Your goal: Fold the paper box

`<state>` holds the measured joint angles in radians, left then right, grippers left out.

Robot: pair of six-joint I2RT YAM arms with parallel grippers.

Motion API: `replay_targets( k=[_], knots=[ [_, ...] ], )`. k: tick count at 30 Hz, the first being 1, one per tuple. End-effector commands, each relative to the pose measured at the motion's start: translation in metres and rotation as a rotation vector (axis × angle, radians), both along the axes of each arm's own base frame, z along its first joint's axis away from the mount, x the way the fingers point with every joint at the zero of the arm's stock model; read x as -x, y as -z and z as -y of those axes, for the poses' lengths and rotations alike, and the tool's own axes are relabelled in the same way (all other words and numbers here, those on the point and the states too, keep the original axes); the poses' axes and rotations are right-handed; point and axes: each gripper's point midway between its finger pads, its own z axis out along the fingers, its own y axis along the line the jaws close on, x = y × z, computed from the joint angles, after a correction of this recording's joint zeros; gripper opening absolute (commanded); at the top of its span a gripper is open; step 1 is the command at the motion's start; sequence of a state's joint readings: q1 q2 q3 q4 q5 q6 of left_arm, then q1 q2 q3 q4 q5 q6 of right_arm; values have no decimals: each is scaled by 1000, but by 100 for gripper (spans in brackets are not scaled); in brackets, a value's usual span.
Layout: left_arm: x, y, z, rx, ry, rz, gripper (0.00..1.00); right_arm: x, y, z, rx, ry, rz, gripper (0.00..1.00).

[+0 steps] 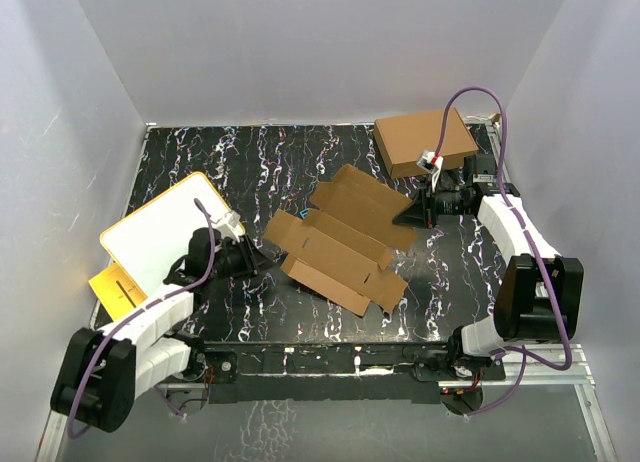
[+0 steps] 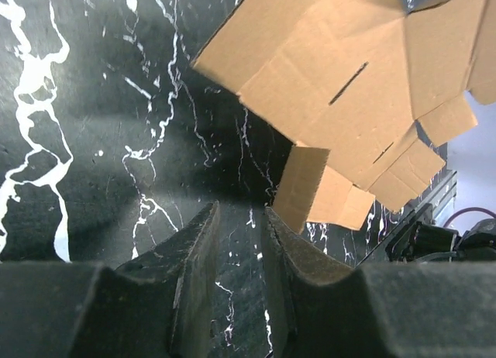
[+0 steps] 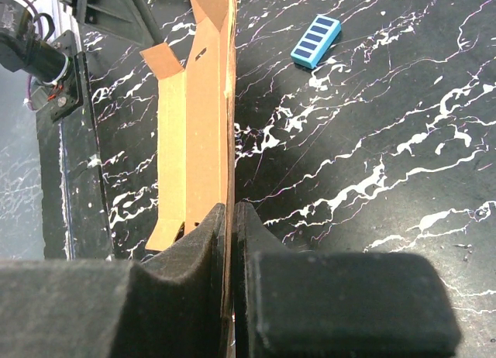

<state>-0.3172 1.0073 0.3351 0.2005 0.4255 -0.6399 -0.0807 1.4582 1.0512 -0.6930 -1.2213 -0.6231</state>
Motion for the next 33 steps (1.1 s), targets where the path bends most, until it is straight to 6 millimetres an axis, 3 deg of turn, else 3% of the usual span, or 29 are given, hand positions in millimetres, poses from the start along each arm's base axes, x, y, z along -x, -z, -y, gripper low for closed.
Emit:
replay_targets(
  k=[1,7,17,33],
  knots=[
    [-4,-13,18,120,57,49,28,-6,-21,0,-19,-24,113,8],
    [-3,-14,33,182,107,73,35,-5,-21,-1,-27,-29,109,8],
    [1,-1,54,206,166,46,36,-4,-20,-2,-37,-35,101,8],
    [11,32,55,183,175,-20,39,-1,-22,-4,-58,-47,99,8]
  ],
)
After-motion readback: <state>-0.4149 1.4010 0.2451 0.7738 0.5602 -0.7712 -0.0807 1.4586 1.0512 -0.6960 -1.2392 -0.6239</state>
